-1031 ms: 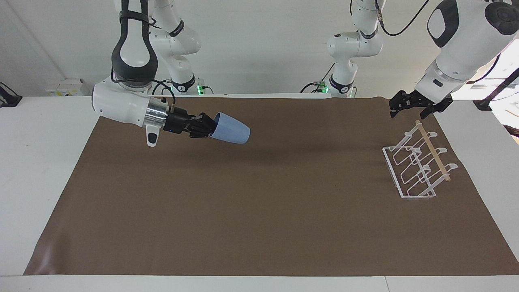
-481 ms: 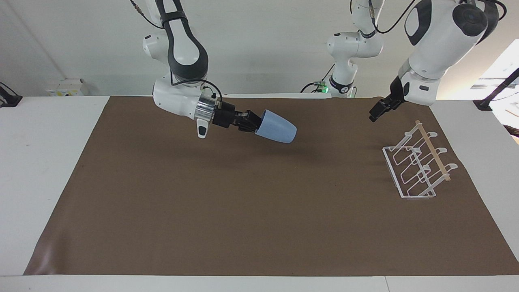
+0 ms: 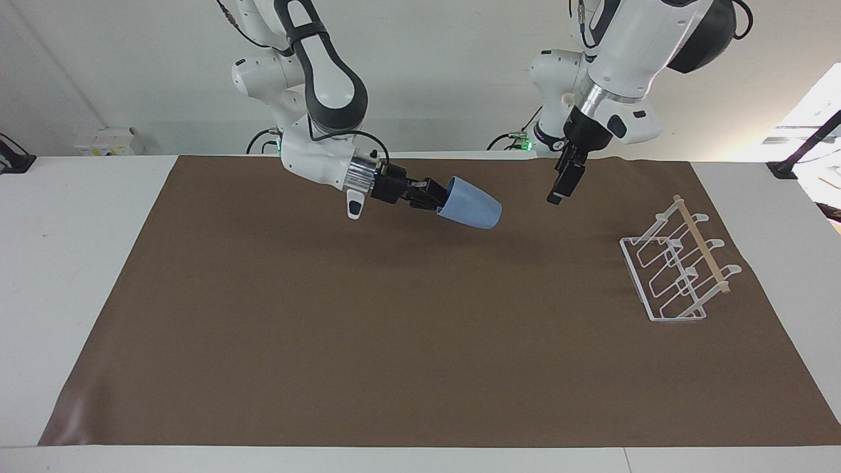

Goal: Hang cup on cup holder
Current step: 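Grasp the cup with the left gripper while the right gripper holds it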

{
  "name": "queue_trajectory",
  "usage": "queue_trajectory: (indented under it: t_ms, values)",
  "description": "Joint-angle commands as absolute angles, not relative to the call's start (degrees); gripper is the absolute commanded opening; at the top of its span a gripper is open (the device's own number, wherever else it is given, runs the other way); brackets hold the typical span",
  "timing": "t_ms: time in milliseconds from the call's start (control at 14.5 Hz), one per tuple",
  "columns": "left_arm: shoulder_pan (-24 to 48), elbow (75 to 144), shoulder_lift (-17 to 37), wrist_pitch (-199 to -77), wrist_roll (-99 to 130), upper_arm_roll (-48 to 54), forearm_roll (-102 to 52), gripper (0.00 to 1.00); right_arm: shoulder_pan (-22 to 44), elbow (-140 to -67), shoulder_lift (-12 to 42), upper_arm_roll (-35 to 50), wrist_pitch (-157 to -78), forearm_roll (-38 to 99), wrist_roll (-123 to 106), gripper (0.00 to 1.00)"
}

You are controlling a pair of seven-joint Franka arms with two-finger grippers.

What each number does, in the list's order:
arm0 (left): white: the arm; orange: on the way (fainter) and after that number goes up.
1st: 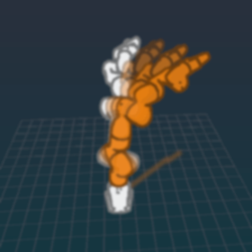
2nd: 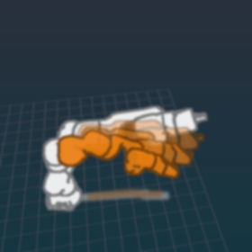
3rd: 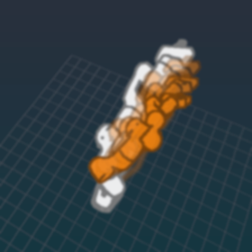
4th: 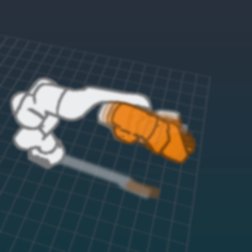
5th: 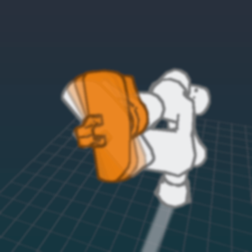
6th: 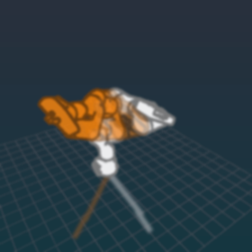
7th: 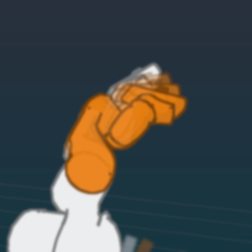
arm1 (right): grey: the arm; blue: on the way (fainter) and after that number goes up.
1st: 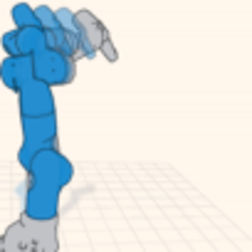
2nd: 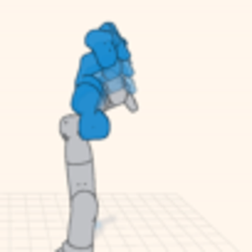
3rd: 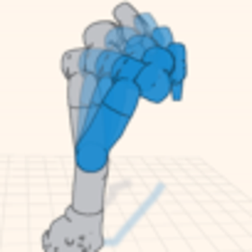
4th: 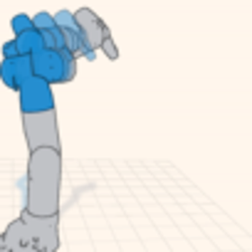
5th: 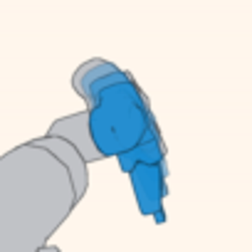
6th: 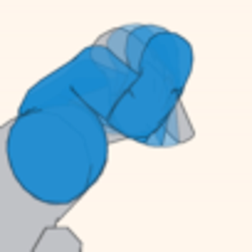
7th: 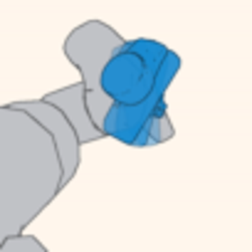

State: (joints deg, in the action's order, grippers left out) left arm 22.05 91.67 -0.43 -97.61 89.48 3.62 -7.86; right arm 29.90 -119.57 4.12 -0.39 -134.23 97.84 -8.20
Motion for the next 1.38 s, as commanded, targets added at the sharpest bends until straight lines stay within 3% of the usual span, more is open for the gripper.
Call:
queue_trajectory:
  t_ms: [0,825,894,962,1306]
  values:
    - [26.0,91.1,0.6,-101.1,99.5,3.0,-9.7,1.00,31.6,-119.8,3.9,-0.5,-136.2,99.1,-7.7,0.00]
    - [30.5,100.2,4.9,-114.5,99.5,3.3,-14.6,0.97,31.6,-119.8,3.9,-0.5,-136.2,99.7,-7.7,0.00]
    - [30.5,100.2,4.9,-114.4,99.5,3.4,-14.7,0.37,31.6,-119.9,3.9,-0.5,-136.2,99.7,-7.7,0.00]
    - [30.6,100.2,4.9,-114.3,99.5,3.4,-14.9,0.00,31.6,-119.8,3.9,-0.5,-136.2,99.7,-7.7,0.00]
    - [31.0,99.8,4.9,-113.9,99.6,3.4,-15.0,0.00,31.6,-119.8,3.9,-0.5,-136.3,99.7,-7.6,0.00]
